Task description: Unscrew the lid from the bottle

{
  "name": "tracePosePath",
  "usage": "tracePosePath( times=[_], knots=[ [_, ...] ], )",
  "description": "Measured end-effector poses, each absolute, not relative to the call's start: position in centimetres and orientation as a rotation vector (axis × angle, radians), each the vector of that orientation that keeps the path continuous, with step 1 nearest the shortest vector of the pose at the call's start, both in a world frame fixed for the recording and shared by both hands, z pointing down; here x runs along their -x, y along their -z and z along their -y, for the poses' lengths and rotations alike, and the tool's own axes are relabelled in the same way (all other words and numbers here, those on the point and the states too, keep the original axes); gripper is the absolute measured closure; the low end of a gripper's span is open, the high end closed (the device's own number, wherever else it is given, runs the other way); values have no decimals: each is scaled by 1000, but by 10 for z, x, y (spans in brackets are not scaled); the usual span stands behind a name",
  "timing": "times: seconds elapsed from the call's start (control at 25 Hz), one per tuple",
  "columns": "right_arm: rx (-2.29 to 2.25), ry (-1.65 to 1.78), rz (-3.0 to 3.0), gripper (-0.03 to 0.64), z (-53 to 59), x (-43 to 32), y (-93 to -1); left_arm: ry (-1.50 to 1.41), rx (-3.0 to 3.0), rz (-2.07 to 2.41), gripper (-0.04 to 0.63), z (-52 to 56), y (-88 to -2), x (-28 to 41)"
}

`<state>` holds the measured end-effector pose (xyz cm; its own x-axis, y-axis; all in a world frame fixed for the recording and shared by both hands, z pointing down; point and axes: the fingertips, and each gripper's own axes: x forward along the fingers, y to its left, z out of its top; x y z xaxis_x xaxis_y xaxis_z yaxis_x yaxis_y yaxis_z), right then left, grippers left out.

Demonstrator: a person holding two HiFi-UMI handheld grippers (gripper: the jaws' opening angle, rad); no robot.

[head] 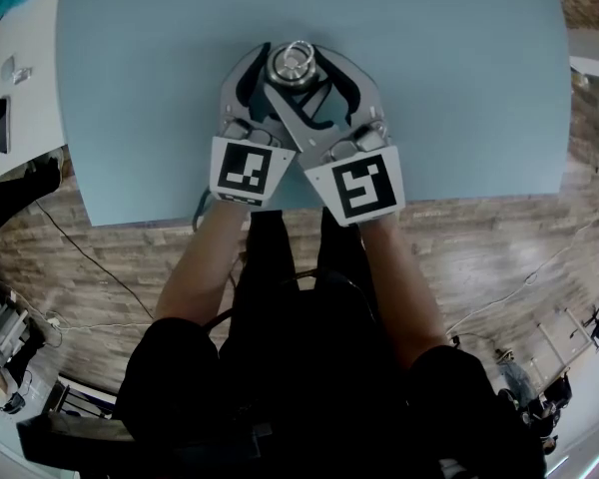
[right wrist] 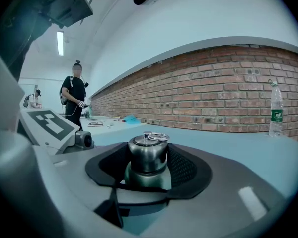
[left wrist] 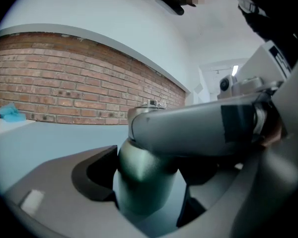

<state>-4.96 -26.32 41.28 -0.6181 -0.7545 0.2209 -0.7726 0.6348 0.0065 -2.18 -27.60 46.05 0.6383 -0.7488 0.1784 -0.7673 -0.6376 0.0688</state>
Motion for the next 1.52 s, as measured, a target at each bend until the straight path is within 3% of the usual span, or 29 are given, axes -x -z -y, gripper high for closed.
tracePosePath(
  times=[1.52],
  knots=[
    [-310,-76,2904,370,250,47,-411,-365,-2994,587,230,264,-461,8]
  ],
)
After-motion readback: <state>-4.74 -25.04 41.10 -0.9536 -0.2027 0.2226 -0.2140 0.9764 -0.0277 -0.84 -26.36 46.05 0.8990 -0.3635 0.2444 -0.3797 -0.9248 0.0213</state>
